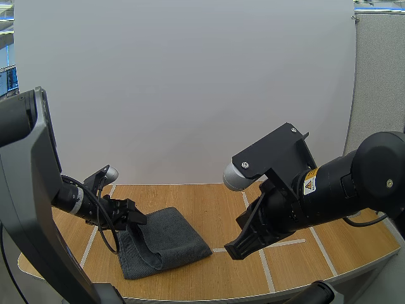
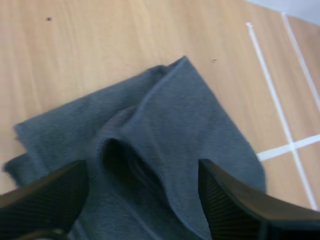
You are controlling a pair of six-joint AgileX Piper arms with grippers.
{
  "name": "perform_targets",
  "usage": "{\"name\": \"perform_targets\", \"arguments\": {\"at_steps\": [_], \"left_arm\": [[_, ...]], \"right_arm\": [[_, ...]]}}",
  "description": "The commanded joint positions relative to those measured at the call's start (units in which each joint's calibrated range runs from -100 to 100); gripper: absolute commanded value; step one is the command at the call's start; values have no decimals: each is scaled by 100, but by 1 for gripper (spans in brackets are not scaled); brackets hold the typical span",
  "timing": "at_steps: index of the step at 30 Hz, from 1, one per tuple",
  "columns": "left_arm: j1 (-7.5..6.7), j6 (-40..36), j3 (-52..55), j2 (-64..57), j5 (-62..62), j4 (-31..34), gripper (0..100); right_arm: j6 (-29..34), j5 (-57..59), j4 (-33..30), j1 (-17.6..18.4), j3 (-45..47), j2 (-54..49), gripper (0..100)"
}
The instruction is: Fold the towel
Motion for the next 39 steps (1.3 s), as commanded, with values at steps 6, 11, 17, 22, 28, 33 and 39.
{"name": "perform_targets", "arguments": {"at_steps": [6,11,17,22,28,33,39], "left_arm": [[-31,-131,22,12,-786,46,100],[-56,19,22,234,-258,-281,100],[-77,45,-6,855,-428,-268,100],[-80,106,-158,970,143,-523,100],[-252,202,-158,985,231,-603,100],[-482,202,-158,985,-274,-541,100],[-507,166,-158,985,-221,-517,91]], "right_arm": [[-12,0,91,10,15,-55,0],[-12,0,91,10,15,-55,0],[-12,0,91,10,15,-55,0],[-12,0,91,10,15,-55,0],[-12,0,91,10,15,-55,0],[-12,0,91,10,15,-55,0],[-12,0,91,10,15,-55,0]]}}
